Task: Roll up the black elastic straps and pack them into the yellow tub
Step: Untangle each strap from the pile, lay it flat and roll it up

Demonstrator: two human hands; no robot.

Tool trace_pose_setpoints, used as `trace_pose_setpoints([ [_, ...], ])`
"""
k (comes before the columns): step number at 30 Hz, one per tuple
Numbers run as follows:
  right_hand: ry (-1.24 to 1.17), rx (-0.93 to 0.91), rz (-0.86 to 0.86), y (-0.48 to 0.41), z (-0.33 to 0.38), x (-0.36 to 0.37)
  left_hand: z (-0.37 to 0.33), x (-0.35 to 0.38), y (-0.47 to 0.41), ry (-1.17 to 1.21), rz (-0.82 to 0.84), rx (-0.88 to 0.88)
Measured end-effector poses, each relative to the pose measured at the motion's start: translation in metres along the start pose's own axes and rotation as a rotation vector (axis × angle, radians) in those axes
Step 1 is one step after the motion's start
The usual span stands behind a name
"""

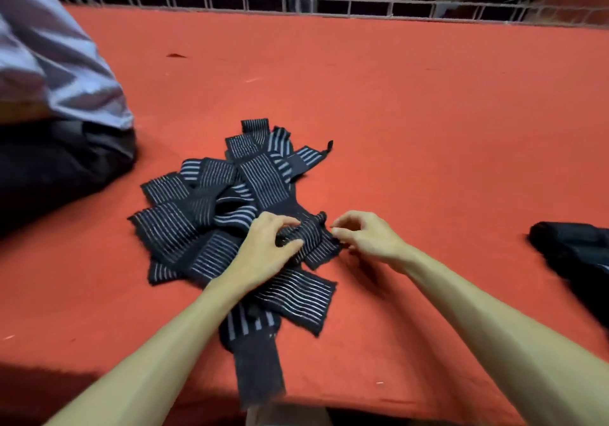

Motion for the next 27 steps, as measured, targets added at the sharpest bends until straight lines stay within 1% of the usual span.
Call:
trace_pose_setpoints([
  [1, 0.025, -0.012, 0.029, -0.003, 0.004, 0.009, 0.005, 0.003, 0.001, -0.027, 0.043, -0.009],
  [2, 0.042, -0.016, 0.059, -0.005, 0.010, 0.017, 0.009, 0.005, 0.001, -0.047, 0.052, -0.018],
  [4, 0.049, -0.033, 0.070, -0.008, 0.017, 0.029, 0.014, 0.006, 0.002, -0.049, -0.015, -0.027],
  [6, 0.047, -0.039, 0.035, -0.010, 0.021, 0.031, 0.012, 0.004, 0.001, -0.026, -0.068, -0.030],
  [10, -0.243, 0.024, 0.020, 0.000, 0.029, 0.016, 0.000, -0.003, 0.005, 0.045, -0.096, -0.024],
  [13, -0.342, 0.001, 0.006, 0.015, 0.032, -0.004, -0.024, -0.005, 0.010, 0.081, -0.106, 0.030],
  [16, -0.450, 0.034, -0.013, 0.033, 0.028, -0.026, -0.052, 0.004, 0.016, 0.132, -0.067, 0.060],
  [20, -0.435, 0.075, -0.078, 0.065, 0.015, -0.061, -0.092, 0.030, 0.025, 0.160, 0.044, 0.103],
  [22, -0.403, 0.090, -0.153, 0.081, 0.006, -0.078, -0.110, 0.045, 0.029, 0.172, 0.092, 0.113],
  [24, -0.402, 0.109, -0.243, 0.097, -0.004, -0.093, -0.127, 0.057, 0.036, 0.210, 0.101, 0.149],
  [26, -0.422, 0.132, -0.303, 0.108, -0.013, -0.104, -0.141, 0.065, 0.044, 0.324, 0.099, 0.190],
  [27, -0.428, 0.147, -0.321, 0.114, -0.017, -0.109, -0.149, 0.069, 0.049, 0.340, 0.108, 0.222],
])
Point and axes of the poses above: each hand's wrist, its own y-axis away from the middle knuckle, its own x-axis out of the palm, z = x × y, the point moved 2 cm from there along -y, towards the middle knuckle, and after that the axes turned 3 degrees about -x, right-handed, at the moved point
